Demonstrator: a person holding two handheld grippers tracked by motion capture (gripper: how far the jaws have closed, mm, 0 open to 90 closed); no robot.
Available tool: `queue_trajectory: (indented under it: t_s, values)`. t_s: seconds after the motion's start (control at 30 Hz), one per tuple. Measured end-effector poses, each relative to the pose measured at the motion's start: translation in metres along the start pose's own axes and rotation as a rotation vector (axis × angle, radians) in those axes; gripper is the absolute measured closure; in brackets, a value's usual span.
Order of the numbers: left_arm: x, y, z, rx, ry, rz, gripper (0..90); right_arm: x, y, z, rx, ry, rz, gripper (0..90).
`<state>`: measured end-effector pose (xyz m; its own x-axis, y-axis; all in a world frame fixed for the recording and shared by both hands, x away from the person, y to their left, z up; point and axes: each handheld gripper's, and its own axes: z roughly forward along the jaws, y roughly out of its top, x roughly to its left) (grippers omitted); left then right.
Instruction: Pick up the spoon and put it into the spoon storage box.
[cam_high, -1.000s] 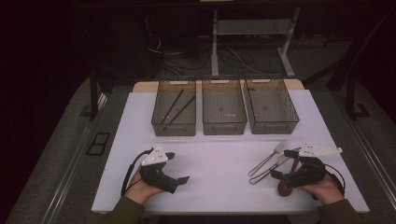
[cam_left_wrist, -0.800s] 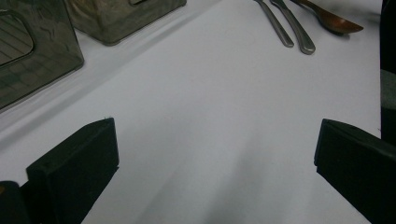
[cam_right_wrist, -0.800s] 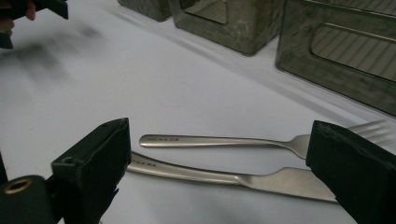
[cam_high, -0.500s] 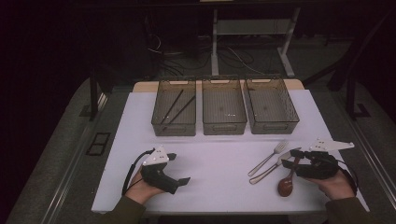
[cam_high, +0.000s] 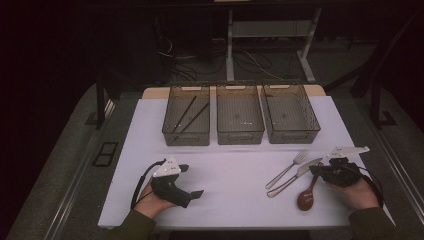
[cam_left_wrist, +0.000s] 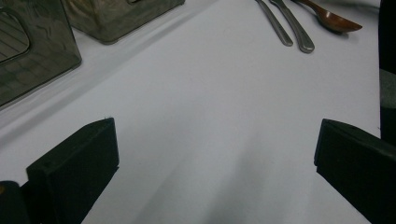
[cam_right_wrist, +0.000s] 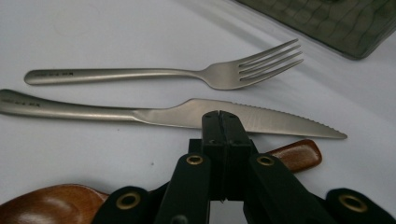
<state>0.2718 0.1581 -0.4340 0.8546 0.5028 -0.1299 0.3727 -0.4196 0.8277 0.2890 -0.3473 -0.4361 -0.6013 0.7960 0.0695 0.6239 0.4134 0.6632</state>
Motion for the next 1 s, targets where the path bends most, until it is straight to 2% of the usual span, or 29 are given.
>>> queue_trajectory:
  t_s: [0.23,0.47,0.6,0.93,1.0]
  values:
    - [0.0,0.0,0.001,0.01,-0.005,0.007,0.0,0.001,-0.001,0.006,0.054,-0.027,-0.029,90.0]
    - [0.0,-0.001,0.001,0.013,-0.008,0.009,0.0,0.001,-0.002,0.005,0.076,-0.039,-0.028,90.0]
    - [0.0,-0.001,0.001,0.012,-0.01,0.004,0.0,0.001,-0.006,0.001,0.096,-0.053,-0.026,90.0]
    - [0.0,-0.001,0.002,0.019,-0.013,0.007,0.0,-0.003,-0.023,-0.017,0.1,-0.062,0.001,90.0]
    - [0.0,-0.001,0.002,0.018,-0.014,0.007,0.0,-0.004,-0.027,-0.02,0.097,-0.065,-0.011,90.0]
